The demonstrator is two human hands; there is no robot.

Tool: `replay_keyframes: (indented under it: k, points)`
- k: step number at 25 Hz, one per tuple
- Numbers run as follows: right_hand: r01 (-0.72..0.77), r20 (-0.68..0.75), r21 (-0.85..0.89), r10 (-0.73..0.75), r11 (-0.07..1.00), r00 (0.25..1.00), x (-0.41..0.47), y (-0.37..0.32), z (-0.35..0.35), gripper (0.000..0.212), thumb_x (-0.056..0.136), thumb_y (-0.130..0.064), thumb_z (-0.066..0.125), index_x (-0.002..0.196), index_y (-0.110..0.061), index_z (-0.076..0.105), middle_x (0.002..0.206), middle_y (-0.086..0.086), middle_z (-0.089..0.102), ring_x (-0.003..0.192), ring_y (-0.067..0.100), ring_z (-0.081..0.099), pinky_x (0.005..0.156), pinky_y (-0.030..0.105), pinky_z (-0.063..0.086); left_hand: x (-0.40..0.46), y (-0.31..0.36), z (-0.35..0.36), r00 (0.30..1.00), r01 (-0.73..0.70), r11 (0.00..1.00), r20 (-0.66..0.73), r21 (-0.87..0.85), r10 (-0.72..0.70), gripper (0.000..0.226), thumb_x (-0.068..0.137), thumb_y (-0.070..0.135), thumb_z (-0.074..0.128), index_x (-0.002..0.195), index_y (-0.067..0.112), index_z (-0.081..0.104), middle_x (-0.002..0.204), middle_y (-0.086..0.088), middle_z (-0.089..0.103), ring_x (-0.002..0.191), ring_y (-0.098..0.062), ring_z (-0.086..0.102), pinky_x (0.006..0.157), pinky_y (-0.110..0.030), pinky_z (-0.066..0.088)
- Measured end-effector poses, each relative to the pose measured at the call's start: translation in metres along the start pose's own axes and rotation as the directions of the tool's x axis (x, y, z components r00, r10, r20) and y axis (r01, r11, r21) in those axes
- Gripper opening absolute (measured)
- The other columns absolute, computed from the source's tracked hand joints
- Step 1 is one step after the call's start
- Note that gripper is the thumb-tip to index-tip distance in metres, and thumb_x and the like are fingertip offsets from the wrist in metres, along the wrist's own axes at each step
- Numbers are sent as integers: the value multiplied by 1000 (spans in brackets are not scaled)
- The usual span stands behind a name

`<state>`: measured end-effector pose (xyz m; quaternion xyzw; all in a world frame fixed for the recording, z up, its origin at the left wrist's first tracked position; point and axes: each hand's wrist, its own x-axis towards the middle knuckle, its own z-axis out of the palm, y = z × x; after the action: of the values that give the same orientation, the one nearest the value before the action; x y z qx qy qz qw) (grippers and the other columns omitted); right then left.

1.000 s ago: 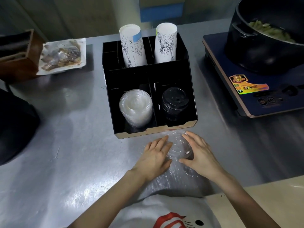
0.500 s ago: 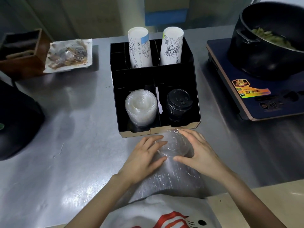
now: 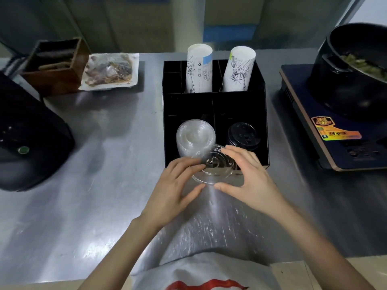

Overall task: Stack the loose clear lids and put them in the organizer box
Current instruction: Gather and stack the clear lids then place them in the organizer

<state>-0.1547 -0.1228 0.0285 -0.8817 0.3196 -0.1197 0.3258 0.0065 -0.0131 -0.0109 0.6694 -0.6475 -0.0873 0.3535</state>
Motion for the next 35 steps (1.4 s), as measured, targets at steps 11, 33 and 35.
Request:
replay_keyframes:
  k: [11,33,35]
  points:
    - [39,40,-55,-37,998,999,57,-12,-5,71,73,-38,68,133,-24,32,149,-4,26,135,11,18,111,30,15,31,-24,-14,994,76,994,-87,74,-69,38,83,34,47,115,15,50,122,-10,55,117,-19,41,97,-32,36]
    - [-18,47,-52,20,998,999,86,10,24,61,74,-32,69,127,-25,40,150,-4,23,135,10,11,107,27,11,45,-49,4,984,179,975,-13,130,-179,39,79,34,43,111,12,49,119,-13,57,118,-22,37,89,-41,40]
    - [-20,46,-24,21,1000,999,85,10,24,61,73,-32,69,127,-26,41,150,-5,22,135,9,11,111,31,14,46,-48,3,982,191,974,-7,120,-191,41,78,35,43,110,11,51,119,-12,57,118,-21,37,89,-41,40]
